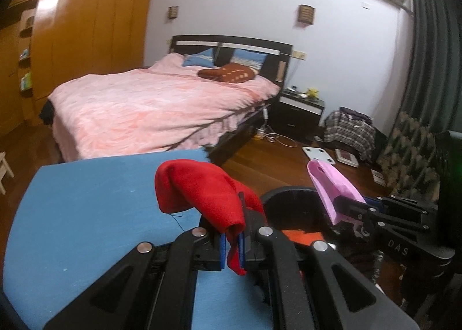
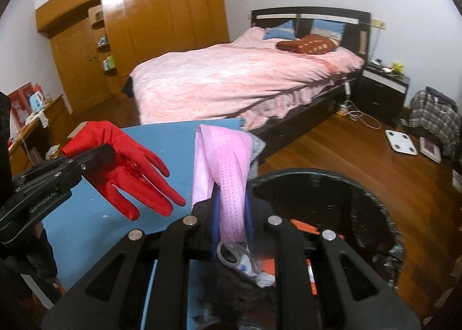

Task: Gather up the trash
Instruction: 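Carry the red glove and pink mask over the bin and release both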

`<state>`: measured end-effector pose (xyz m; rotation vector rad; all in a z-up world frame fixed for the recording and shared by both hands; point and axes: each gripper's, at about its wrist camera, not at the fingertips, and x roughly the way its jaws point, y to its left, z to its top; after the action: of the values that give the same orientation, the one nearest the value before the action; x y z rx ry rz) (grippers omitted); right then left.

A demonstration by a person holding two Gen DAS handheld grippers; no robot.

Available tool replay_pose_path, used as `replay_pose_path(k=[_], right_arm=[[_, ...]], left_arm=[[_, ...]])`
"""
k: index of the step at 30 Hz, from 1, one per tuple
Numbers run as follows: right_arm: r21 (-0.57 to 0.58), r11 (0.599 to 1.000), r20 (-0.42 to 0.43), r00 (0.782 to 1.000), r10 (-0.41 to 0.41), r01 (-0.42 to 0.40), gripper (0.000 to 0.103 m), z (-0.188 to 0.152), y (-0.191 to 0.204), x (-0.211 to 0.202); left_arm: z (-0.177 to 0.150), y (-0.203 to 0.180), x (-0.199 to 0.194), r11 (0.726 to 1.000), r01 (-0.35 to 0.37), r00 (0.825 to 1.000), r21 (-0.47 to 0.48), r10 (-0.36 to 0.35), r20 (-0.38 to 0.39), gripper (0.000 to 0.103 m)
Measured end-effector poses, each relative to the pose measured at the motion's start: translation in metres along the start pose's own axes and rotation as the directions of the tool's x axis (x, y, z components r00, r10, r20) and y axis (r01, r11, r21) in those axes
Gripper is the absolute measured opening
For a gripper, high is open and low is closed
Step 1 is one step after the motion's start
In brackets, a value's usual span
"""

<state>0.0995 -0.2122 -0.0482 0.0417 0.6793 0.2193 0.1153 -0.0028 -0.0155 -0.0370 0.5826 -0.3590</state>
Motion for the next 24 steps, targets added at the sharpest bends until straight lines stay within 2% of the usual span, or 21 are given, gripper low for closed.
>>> replay_pose_path(k=[6,13,18,19,21,23,24], right_arm=[[0.040,0.996,-0.001,0.997,-0.077,0.077,0.014,-0.012,-0.041,-0.011],[0.085,0.985,-0.032,0.988,-0.149,0.151,0.014,-0.030,-0.081,-0.005],[0.110,0.976,-0.062,0.981,-0.184,0.190,0.017,-0.043,-0.105,0.005],[0.113,0.973,-0.071,0.979,-0.193,0.201,0.020,-0.046,-0.110,0.008],[0.121,0.968,-0.084,0.974,-0.212,0.221,0.031,-0.050,-0.117,0.013],[0.132,0.963,-0.098,0.970,-0.224,0.236,0.044,-0.056,-0.124,0.016],[0.139,0.961,-0.103,0.969,-0.226,0.239,0.048,-0.059,-0.127,0.017]], left_arm=[[0.001,-0.038,0.017,0.997,0.066,0.998,0.043,-0.066,-0.005,0.006],[-0.001,-0.078,0.049,0.987,0.137,0.990,0.083,-0.135,-0.031,0.006],[-0.005,-0.102,0.078,0.977,0.186,0.980,0.103,-0.178,-0.083,0.006],[-0.007,-0.105,0.082,0.976,0.190,0.979,0.105,-0.181,-0.091,0.007],[-0.009,-0.109,0.090,0.972,0.207,0.975,0.110,-0.195,-0.109,0.009],[-0.012,-0.109,0.098,0.969,0.223,0.968,0.108,-0.207,-0.140,0.020],[-0.014,-0.109,0.099,0.969,0.223,0.967,0.105,-0.207,-0.147,0.028]])
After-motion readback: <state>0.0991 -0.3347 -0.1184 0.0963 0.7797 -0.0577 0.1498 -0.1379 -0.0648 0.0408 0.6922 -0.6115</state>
